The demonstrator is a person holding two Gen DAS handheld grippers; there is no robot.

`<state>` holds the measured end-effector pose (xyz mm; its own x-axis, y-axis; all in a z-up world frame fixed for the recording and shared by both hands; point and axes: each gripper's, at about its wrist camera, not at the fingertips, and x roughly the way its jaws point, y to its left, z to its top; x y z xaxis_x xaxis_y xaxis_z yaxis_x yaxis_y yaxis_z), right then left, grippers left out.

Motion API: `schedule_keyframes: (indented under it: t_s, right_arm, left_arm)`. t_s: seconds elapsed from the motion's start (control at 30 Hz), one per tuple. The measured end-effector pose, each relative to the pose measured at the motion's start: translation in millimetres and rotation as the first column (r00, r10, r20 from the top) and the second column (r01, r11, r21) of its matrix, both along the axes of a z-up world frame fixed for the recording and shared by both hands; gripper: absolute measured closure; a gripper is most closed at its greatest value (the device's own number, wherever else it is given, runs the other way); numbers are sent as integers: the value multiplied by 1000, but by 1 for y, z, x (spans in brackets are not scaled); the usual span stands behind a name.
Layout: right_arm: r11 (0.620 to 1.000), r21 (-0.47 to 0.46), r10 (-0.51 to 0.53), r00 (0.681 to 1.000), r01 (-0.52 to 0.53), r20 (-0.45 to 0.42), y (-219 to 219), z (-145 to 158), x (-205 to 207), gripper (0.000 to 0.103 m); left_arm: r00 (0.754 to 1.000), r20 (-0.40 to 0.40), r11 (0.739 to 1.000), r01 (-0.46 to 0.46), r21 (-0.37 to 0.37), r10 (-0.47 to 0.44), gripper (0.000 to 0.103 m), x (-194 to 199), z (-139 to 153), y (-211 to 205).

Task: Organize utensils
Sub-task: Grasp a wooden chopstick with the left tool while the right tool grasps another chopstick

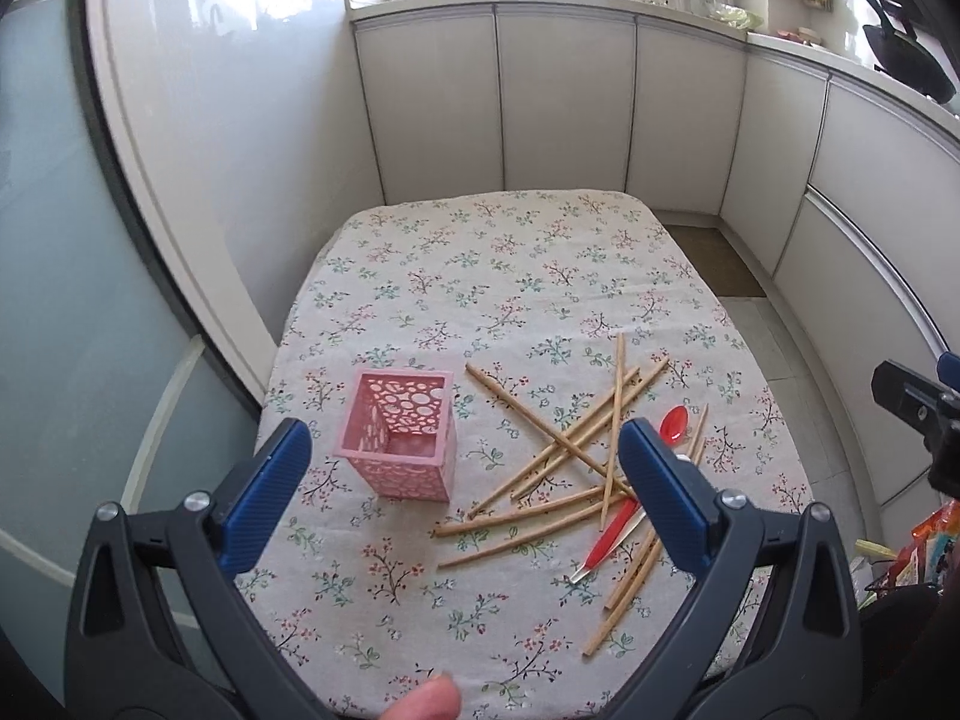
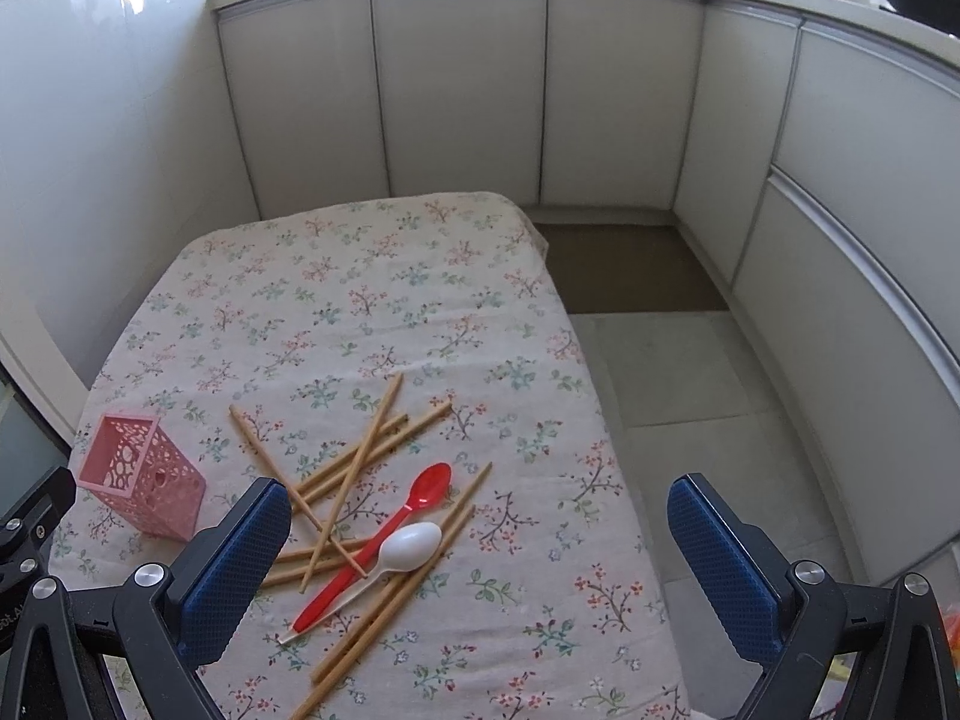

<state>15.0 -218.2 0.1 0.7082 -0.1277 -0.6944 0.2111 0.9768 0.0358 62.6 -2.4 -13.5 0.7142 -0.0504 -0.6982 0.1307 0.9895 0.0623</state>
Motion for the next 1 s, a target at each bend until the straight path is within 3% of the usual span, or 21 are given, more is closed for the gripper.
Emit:
schedule_keyframes:
  t_s: [0.2, 0.4, 0.57, 0.7, 0.77, 0.93, 1.0]
  right_arm:
    - [994, 108, 23, 994, -12, -105, -31, -15, 59, 0]
    - [963, 264, 15, 970, 51, -243, -70, -67, 110, 0]
    - [913, 386, -7, 950, 134, -313, -102, -108, 140, 1]
    - [897, 420, 3, 945, 142, -326, -112, -121, 162, 3]
    - [885, 446, 31, 939, 134, -343, -113, -130, 168, 8]
    - [876, 466, 65, 930, 121, -362, -113, -139, 176, 13]
    - [877, 467, 71, 930, 114, -361, -112, -139, 177, 14]
  left_arm:
    - [970, -185, 981, 130, -142, -156, 1, 59, -21, -28]
    - [929, -301, 962, 147, -230, -214, 5, 113, -59, -59]
    - [877, -407, 944, 135, -300, -255, 32, 162, -103, -89]
    - [849, -453, 943, 141, -302, -272, 51, 192, -134, -115]
    - [840, -469, 943, 138, -302, -273, 62, 203, -145, -124]
    - [813, -512, 950, 148, -276, -275, 77, 219, -167, -148]
    - [820, -513, 960, 144, -242, -252, 84, 222, -173, -152]
